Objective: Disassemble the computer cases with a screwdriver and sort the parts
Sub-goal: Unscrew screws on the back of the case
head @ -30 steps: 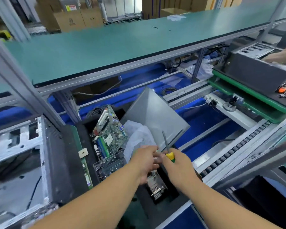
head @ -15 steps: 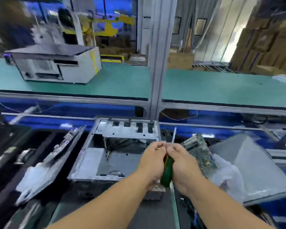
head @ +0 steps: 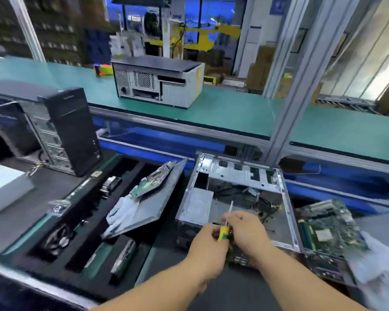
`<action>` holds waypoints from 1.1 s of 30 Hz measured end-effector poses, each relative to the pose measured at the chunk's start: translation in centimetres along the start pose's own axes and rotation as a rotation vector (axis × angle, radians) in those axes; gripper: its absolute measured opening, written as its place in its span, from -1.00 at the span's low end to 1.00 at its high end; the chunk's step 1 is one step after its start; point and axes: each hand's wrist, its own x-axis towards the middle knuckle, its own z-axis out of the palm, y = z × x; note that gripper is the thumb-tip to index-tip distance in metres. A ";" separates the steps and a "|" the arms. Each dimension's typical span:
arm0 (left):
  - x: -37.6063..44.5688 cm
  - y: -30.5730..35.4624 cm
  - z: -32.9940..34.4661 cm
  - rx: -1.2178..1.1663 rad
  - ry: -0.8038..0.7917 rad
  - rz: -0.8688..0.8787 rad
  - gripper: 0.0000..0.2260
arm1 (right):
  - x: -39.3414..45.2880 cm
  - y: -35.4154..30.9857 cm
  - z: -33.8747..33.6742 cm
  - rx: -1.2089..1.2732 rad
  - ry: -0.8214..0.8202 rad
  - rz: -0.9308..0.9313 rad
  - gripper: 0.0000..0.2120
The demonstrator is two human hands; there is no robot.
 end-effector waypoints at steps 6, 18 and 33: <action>-2.2 -2.3 0.2 -0.173 -0.135 -0.172 -0.82 | -1.6 1.5 1.0 -0.047 -0.144 -0.002 -0.72; -4.6 -6.0 1.6 -0.363 -0.020 -0.437 -0.89 | -1.2 6.1 2.9 0.152 -0.304 0.168 -0.76; -5.0 -7.4 1.0 -0.135 0.140 -0.269 -0.94 | -1.0 5.5 4.6 0.246 -0.379 0.176 -0.75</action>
